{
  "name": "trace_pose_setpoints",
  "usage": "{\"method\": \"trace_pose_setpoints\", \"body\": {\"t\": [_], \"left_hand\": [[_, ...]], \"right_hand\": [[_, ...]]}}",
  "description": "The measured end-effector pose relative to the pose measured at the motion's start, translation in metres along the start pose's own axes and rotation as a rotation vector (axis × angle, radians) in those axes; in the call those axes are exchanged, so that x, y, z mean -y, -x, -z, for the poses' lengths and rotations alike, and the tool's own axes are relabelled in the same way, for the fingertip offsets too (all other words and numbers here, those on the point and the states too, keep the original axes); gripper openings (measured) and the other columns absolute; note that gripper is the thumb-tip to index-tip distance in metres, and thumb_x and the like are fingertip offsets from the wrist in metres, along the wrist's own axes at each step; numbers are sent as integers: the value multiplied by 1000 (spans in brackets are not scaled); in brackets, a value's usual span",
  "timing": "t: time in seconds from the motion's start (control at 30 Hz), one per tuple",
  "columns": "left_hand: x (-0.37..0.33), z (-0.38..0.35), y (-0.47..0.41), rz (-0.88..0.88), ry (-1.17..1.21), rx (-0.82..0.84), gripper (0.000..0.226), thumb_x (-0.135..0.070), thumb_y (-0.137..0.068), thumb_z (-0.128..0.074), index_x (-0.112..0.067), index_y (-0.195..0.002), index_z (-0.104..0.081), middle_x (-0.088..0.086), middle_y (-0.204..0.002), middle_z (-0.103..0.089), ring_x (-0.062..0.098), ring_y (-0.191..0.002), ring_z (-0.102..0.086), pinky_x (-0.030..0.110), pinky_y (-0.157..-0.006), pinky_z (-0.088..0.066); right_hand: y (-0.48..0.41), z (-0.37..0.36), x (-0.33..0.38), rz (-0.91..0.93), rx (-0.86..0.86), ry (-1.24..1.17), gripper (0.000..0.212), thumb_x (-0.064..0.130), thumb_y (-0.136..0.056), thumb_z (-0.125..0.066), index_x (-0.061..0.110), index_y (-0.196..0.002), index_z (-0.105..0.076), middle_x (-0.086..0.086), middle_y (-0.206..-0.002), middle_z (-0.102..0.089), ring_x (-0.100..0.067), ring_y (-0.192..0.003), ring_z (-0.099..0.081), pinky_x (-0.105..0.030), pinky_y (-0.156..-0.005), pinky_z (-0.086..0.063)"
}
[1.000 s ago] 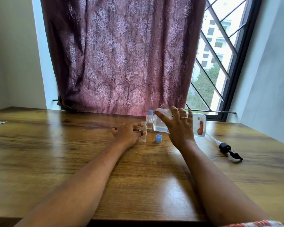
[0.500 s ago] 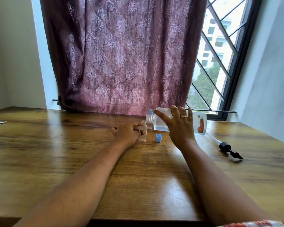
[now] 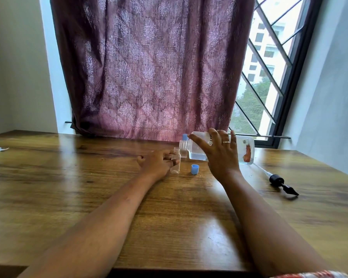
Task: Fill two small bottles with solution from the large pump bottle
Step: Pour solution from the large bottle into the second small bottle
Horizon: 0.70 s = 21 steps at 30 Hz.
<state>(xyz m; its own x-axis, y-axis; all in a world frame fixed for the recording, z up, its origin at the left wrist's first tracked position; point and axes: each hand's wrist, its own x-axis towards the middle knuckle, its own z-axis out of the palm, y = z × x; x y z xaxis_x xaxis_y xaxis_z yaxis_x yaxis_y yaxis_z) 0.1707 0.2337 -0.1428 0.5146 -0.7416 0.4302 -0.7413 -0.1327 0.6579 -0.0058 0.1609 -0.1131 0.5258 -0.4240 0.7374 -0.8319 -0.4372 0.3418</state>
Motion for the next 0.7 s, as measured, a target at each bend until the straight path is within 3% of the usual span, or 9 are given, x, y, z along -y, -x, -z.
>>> {"method": "trace_pose_setpoints", "body": {"t": [0.3, 0.7], "left_hand": [[1, 0, -1, -14, -4, 13, 37, -53, -81, -62, -39, -114, -62, -17, -107, -70, 7, -117, -50, 39, -88, -19], [-1, 1, 1, -10, -6, 3, 35, -53, -81, -62, -38, -113, -63, -16, -110, -69, 10, -118, -48, 44, -98, -20]], "right_hand": [[0, 2, -2, 9, 36, -61, 95, 0, -81, -55, 53, -142, -5, -8, -146, -31, -33, -131, -32, -52, -114, -11], [0, 4, -2, 29, -4, -76, 99, -2, -75, -62, 52, -142, -13, -9, -144, -37, -34, -130, -36, -52, -114, -13]]}}
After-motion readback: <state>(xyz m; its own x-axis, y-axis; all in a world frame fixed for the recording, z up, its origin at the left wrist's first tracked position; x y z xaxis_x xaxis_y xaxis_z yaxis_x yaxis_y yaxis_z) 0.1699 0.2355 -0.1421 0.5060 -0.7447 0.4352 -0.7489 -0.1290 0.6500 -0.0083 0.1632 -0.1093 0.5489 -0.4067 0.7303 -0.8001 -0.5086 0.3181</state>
